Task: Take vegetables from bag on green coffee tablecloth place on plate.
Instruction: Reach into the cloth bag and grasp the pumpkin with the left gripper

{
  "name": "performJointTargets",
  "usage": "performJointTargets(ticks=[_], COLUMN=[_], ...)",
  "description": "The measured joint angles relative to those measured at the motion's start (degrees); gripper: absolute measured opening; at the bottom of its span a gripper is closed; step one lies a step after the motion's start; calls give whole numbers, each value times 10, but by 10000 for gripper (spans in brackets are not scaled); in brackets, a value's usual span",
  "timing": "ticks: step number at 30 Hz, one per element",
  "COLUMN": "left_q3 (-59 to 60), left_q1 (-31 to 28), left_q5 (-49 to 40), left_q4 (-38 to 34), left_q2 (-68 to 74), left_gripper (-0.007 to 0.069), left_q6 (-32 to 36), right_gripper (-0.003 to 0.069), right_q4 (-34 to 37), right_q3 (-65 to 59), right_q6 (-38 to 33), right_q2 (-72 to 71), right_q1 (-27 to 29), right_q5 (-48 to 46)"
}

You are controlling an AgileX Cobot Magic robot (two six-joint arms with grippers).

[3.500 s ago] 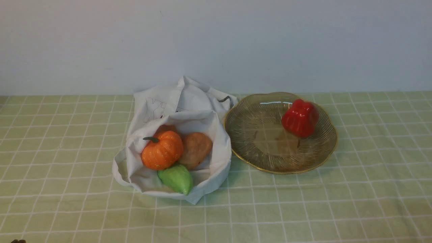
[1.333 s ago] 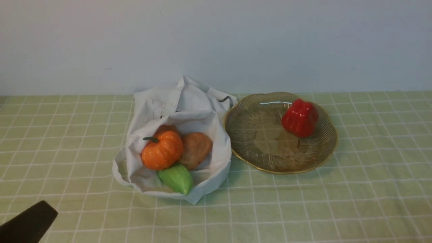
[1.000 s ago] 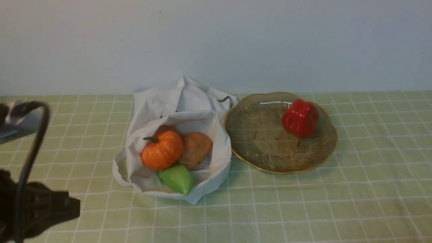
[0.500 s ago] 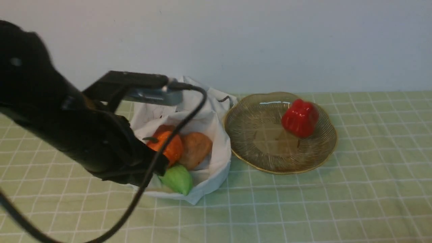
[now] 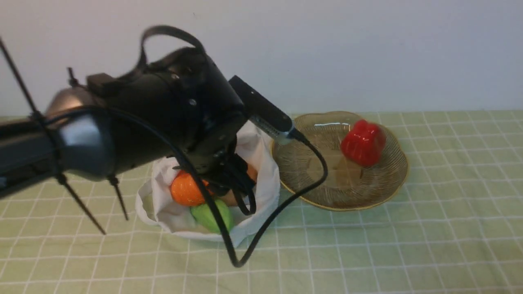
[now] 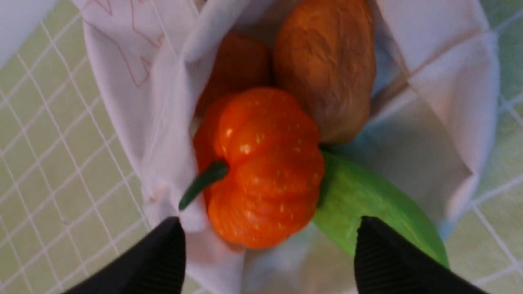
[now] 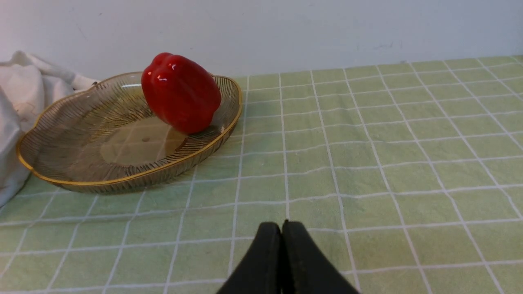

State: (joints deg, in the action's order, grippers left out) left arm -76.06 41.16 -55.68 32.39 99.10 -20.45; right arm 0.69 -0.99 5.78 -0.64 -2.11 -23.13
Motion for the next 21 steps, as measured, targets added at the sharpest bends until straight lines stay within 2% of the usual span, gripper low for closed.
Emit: performJointTargets(ticks=[3, 10, 16, 18, 20, 21], left_q3=[0, 0, 0, -1, -1, -1], left_q1=[1, 1, 1, 1, 1, 1], left_q5=[9, 20, 21, 20, 14, 8], left_q4=[37, 77, 97, 107, 141, 153], left_q2=[28, 85, 112, 115, 123, 125], left_gripper=[583, 591, 520, 486, 417, 418], left_q6=[-21, -45, -57, -76, -123, -139], right_gripper=[-17, -17, -17, -17, -17, -17], right_q4=[0, 0, 0, 0, 0, 0], right_q3=[0, 0, 0, 0, 0, 0], right_q6=[0, 0, 0, 0, 0, 0], right_q2=[0, 0, 0, 0, 0, 0], right_q1=[0, 0, 0, 0, 0, 0], right_q5=[0, 0, 0, 0, 0, 0])
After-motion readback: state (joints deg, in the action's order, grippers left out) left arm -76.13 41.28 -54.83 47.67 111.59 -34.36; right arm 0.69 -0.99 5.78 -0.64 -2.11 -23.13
